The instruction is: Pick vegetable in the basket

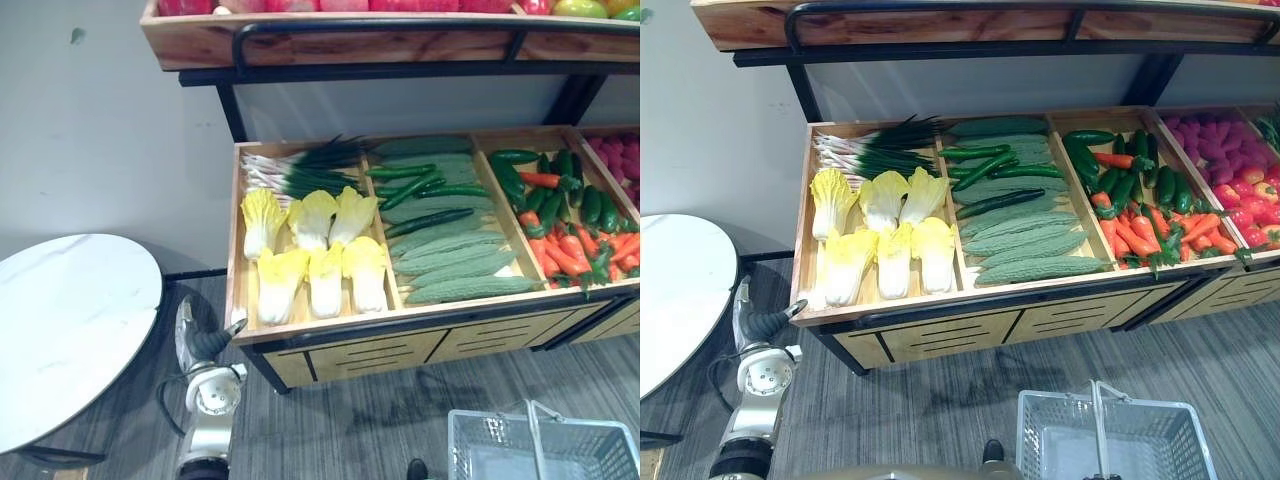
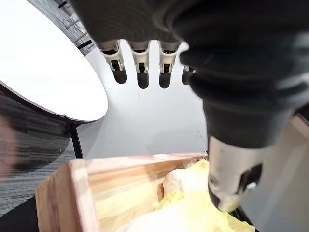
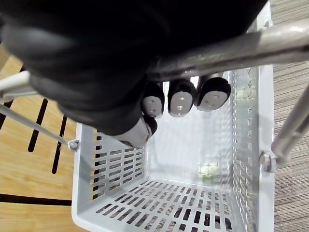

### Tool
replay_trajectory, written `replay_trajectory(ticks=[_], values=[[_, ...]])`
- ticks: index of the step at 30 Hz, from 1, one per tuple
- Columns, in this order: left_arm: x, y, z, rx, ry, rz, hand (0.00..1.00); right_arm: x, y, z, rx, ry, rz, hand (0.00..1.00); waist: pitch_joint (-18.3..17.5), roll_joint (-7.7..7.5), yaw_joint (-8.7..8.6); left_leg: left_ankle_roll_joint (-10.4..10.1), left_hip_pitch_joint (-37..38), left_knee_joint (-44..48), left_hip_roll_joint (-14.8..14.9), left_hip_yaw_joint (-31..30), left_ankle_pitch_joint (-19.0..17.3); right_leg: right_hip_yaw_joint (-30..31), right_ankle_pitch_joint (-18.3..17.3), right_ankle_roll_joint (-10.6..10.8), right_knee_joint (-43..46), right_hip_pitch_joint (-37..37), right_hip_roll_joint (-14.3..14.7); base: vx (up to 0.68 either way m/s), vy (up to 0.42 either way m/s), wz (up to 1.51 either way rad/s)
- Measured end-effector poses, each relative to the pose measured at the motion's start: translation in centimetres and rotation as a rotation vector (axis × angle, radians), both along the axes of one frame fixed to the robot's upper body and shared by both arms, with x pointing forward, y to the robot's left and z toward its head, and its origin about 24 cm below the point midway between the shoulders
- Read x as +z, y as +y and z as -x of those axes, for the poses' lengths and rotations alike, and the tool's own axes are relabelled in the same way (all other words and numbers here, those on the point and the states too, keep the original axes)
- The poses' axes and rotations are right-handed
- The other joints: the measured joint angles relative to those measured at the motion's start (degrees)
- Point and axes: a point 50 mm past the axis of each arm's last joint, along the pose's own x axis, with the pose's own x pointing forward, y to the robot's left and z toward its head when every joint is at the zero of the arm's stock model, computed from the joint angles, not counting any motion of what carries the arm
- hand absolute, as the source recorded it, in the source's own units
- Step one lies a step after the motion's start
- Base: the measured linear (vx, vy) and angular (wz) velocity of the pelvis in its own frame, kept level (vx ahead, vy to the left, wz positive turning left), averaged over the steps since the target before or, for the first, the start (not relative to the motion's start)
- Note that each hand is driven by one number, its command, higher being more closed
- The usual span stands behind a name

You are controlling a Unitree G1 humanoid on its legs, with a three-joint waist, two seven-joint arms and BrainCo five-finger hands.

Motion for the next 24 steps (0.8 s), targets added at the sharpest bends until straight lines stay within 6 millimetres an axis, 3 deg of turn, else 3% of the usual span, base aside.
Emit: replay_trajectory(ticks=[9,12,24], values=[[0.0,-1.2,-1.6,-0.054,0.011,0.030,0.00,0.2,-0.3,-0.2,0.016,-0.001,0.013,1.00,0.5,0.90,-0.27,-0.1,-0.6,1.5,0.1,1.6,-1.0,1.7,0.4,0.0,0.0,-1.1,0.0,-0.01,-0.004,-0.10],[0.1,-1.3,-1.9,-0.061,0.011,0.031,0.00,0.2,-0.1,-0.7,0.041,-0.011,0.016,1.00,0.5,0.93,-1.32,-0.2,-1.1,1.5,0.1,2.0,-1.0,2.2,0.5,0.0,0.0,-1.9,0.1,0.00,-0.007,-0.07],[-0.2,-1.9,-3.4,-0.066,0.041,0.059,0.00,0.6,-0.6,-1.2,0.050,-0.040,0.043,1.00,2.3,1.71,-1.46,-0.3,-0.6,2.4,0.2,4.8,-2.2,4.9,0.8,0.0,0.2,-2.8,0.3,-0.01,-0.008,-0.11]])
